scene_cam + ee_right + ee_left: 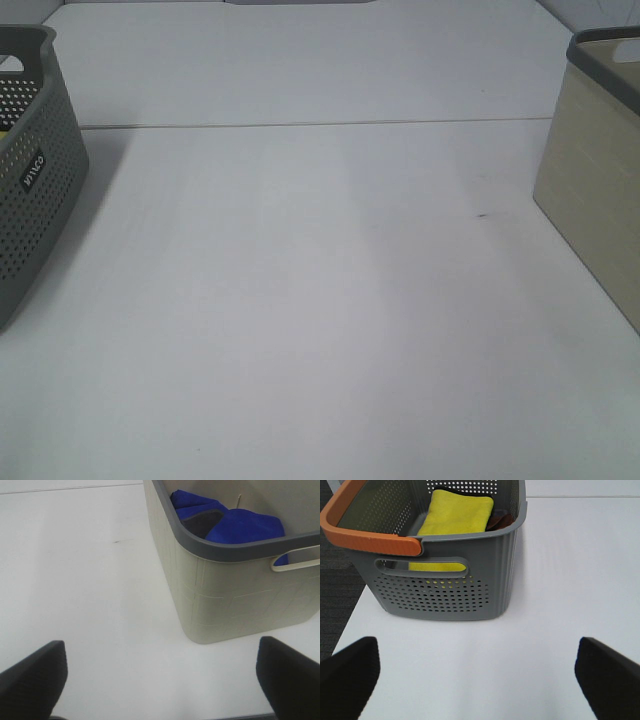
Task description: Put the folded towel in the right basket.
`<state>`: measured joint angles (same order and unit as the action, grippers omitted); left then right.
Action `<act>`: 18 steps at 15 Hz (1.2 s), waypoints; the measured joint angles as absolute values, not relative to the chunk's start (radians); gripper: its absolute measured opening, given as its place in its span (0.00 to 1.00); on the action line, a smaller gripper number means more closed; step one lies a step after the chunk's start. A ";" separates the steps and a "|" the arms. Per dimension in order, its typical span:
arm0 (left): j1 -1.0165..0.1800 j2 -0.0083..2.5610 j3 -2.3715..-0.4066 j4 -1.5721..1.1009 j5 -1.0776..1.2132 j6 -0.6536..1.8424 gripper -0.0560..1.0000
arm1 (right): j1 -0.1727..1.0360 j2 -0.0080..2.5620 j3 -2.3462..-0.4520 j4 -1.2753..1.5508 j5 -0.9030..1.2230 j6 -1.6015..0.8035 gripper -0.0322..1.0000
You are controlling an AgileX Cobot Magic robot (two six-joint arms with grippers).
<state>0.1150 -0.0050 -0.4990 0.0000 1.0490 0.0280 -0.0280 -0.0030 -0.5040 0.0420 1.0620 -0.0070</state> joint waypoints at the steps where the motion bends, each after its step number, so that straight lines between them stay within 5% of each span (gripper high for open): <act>1: 0.115 -0.005 -0.499 0.000 1.049 0.028 0.99 | -0.028 -0.003 -0.504 0.042 1.062 -0.007 0.98; 18: 0.115 -0.005 -0.499 0.000 1.049 0.028 0.99 | -0.021 -0.003 -0.504 0.042 1.061 -0.007 0.98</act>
